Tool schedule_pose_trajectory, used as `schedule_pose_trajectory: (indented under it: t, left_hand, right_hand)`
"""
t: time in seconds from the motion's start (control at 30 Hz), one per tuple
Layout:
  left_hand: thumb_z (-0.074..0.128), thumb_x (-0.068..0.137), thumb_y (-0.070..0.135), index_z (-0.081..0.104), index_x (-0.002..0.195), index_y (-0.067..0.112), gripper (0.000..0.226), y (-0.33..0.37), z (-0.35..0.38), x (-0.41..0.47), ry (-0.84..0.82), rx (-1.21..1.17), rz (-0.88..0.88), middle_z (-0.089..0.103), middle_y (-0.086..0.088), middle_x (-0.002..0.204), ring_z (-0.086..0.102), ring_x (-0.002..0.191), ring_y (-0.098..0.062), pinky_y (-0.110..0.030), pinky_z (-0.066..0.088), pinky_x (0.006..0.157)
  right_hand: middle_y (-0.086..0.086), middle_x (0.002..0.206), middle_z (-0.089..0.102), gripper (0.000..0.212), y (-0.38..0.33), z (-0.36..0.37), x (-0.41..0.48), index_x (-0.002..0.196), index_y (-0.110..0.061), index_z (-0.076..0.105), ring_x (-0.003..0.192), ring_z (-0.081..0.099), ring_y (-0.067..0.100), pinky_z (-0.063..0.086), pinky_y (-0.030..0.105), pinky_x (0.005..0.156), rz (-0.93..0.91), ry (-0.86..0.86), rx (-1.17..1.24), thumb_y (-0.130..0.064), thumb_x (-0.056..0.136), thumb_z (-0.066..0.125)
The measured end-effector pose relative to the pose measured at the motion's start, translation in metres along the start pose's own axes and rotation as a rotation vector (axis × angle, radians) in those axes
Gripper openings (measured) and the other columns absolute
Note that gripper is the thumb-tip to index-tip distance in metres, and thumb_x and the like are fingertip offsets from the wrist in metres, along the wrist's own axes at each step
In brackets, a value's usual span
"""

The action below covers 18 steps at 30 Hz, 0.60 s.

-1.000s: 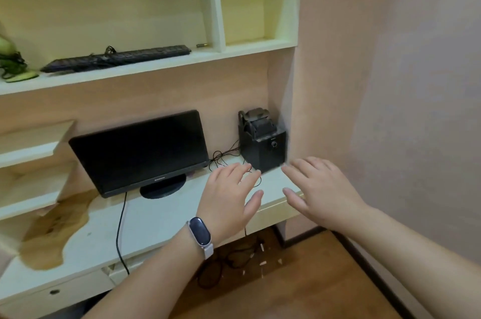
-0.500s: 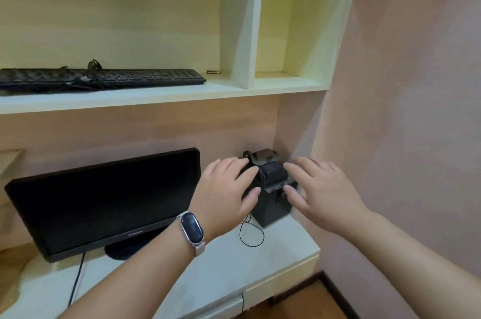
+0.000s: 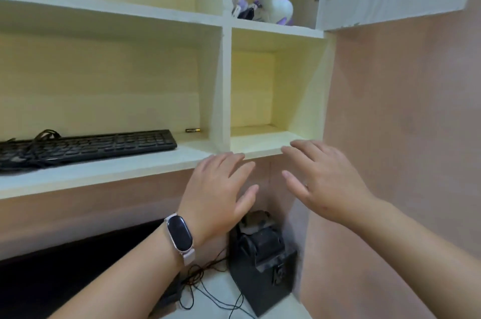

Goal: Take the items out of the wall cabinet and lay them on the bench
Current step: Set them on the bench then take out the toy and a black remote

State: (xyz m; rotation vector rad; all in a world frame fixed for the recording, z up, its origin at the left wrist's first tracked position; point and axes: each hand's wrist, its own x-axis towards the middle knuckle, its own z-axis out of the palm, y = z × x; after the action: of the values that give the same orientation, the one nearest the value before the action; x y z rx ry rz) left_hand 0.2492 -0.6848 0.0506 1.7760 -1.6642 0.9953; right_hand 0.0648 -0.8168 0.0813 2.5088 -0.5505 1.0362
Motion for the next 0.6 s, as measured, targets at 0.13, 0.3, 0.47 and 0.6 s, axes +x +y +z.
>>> schedule_pose_trajectory:
  t: [0.13, 0.3, 0.47, 0.6]
  left_hand:
    - [0.052, 0.087, 0.044, 0.066, 0.116, 0.017, 0.043, 0.004, 0.0, 0.058, 0.088, 0.05, -0.045, 0.065, -0.005, 0.118, 0.059, 0.107, -0.027, -0.037, 0.04, 0.088]
    - [0.047, 0.088, 0.046, 0.064, 0.12, 0.017, 0.046, 0.008, -0.009, 0.128, 0.164, 0.132, -0.062, 0.062, -0.004, 0.123, 0.056, 0.113, -0.025, -0.035, 0.036, 0.091]
    - [0.046, 0.086, 0.047, 0.063, 0.121, 0.015, 0.05, -0.003, -0.022, 0.202, 0.231, 0.18, -0.098, 0.062, -0.005, 0.121, 0.055, 0.111, -0.026, -0.039, 0.043, 0.091]
    - [0.045, 0.085, 0.047, 0.061, 0.119, 0.019, 0.046, -0.009, -0.036, 0.253, 0.262, 0.192, -0.075, 0.061, 0.001, 0.116, 0.056, 0.104, -0.024, -0.039, 0.049, 0.085]
  right_hand:
    - [0.01, 0.118, 0.066, 0.052, 0.043, 0.0, 0.04, 0.121, -0.013, 0.064, 0.104, 0.062, 0.033, 0.05, 0.042, 0.084, -0.02, 0.09, 0.039, -0.047, 0.089, 0.042]
    - [0.009, 0.119, 0.065, 0.054, 0.091, -0.005, 0.091, 0.122, -0.013, 0.063, 0.106, 0.061, 0.033, 0.05, 0.042, 0.081, -0.076, 0.178, 0.096, -0.049, 0.089, 0.04]
    - [0.007, 0.127, 0.059, 0.062, 0.124, -0.011, 0.154, 0.128, -0.014, 0.057, 0.115, 0.054, 0.03, 0.045, 0.042, 0.089, -0.106, 0.234, 0.212, -0.054, 0.087, 0.034]
    - [0.007, 0.124, 0.058, 0.056, 0.138, -0.018, 0.207, 0.127, -0.013, 0.056, 0.112, 0.053, 0.03, 0.047, 0.045, 0.089, -0.121, 0.311, 0.322, -0.05, 0.089, 0.04]
